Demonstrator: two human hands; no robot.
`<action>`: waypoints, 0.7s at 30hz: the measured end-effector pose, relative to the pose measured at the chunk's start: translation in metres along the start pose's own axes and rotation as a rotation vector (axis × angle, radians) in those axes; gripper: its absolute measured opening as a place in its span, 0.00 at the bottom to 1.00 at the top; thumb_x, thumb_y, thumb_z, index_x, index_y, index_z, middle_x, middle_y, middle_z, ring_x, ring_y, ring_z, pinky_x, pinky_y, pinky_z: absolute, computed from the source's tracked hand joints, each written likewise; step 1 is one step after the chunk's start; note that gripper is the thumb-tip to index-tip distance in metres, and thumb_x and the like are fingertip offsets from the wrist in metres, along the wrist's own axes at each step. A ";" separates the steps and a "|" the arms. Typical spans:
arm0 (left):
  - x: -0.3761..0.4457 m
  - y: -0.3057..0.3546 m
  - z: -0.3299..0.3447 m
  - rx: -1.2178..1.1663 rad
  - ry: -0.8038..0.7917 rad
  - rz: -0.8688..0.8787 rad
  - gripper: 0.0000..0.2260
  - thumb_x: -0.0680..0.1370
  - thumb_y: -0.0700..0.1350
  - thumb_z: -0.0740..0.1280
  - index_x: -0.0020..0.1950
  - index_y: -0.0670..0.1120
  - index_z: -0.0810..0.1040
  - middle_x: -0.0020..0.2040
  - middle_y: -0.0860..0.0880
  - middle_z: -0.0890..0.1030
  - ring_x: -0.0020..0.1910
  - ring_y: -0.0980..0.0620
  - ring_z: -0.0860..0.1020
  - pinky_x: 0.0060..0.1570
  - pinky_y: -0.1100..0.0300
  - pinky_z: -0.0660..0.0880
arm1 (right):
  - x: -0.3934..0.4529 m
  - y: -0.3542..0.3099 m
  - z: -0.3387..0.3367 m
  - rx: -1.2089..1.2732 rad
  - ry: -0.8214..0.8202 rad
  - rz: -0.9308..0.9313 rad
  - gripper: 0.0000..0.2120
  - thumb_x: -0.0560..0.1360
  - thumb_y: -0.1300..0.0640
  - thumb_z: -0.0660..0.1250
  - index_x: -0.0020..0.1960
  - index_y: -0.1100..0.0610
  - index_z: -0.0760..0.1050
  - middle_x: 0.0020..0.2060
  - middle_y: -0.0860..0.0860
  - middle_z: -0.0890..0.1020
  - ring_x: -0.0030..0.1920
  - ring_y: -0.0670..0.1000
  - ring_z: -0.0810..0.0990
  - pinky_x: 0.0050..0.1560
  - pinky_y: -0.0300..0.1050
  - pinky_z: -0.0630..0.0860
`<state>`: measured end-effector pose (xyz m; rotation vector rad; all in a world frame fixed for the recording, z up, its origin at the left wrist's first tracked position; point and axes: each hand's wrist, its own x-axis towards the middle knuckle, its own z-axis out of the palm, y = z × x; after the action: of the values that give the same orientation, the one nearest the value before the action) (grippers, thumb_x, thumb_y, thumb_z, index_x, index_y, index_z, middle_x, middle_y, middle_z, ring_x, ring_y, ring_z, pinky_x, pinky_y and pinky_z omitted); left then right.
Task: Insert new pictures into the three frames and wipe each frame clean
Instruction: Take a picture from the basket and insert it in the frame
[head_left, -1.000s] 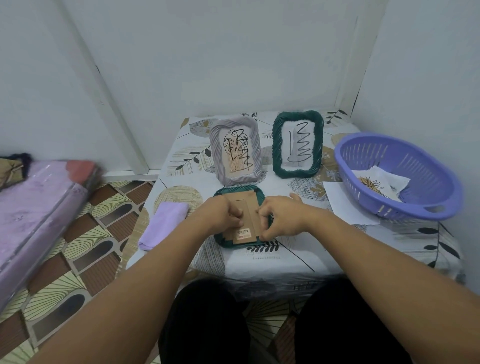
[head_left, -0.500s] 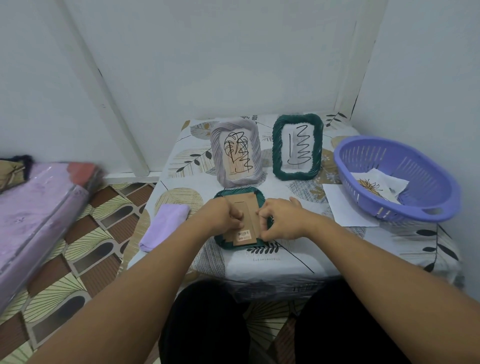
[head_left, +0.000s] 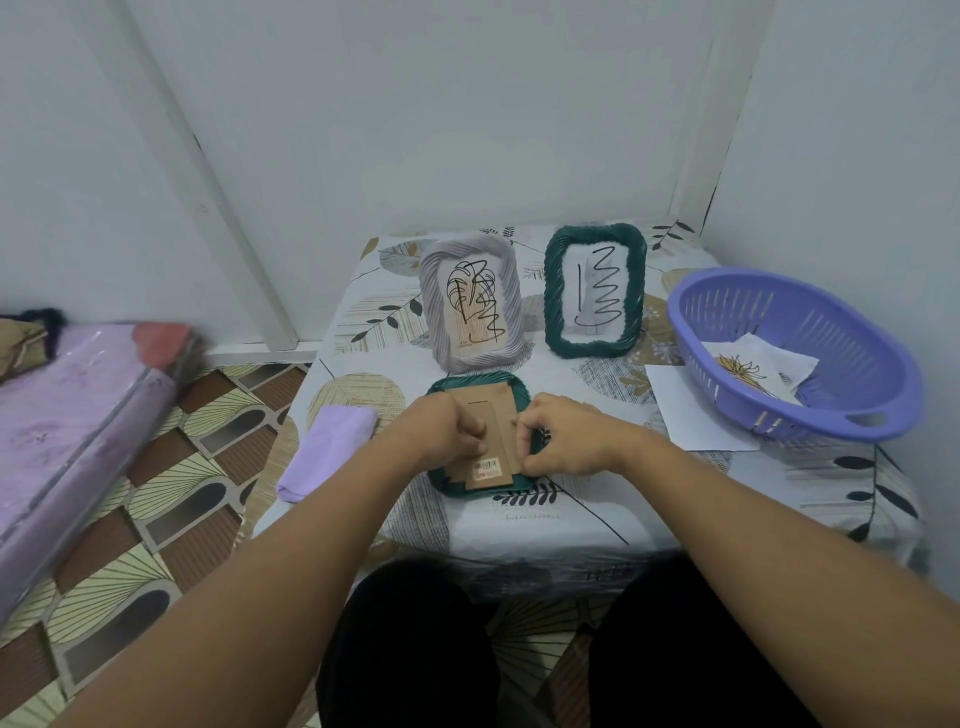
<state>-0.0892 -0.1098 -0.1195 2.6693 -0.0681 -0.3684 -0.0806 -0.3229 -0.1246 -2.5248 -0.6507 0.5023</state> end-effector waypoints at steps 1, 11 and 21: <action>0.000 0.000 0.000 -0.005 0.001 -0.001 0.15 0.75 0.51 0.77 0.61 0.51 0.85 0.56 0.51 0.84 0.51 0.53 0.78 0.50 0.63 0.71 | 0.001 0.001 0.000 0.014 -0.007 0.001 0.08 0.63 0.45 0.74 0.42 0.40 0.79 0.53 0.41 0.73 0.65 0.48 0.74 0.69 0.61 0.65; -0.006 -0.002 0.001 -0.060 0.075 0.008 0.16 0.74 0.52 0.78 0.61 0.53 0.85 0.52 0.53 0.84 0.50 0.54 0.80 0.48 0.62 0.73 | 0.002 0.010 0.001 0.198 0.304 0.022 0.03 0.76 0.54 0.73 0.49 0.50 0.81 0.51 0.48 0.81 0.50 0.49 0.80 0.54 0.46 0.76; -0.016 -0.020 -0.003 0.025 0.246 -0.216 0.12 0.76 0.54 0.74 0.53 0.46 0.83 0.42 0.51 0.82 0.42 0.51 0.81 0.43 0.56 0.78 | 0.005 0.004 0.004 0.282 0.279 0.354 0.20 0.77 0.46 0.70 0.64 0.52 0.72 0.54 0.52 0.82 0.52 0.53 0.83 0.58 0.52 0.79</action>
<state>-0.1041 -0.0890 -0.1217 2.7313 0.2947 -0.1034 -0.0766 -0.3219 -0.1312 -2.3792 -0.0240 0.3225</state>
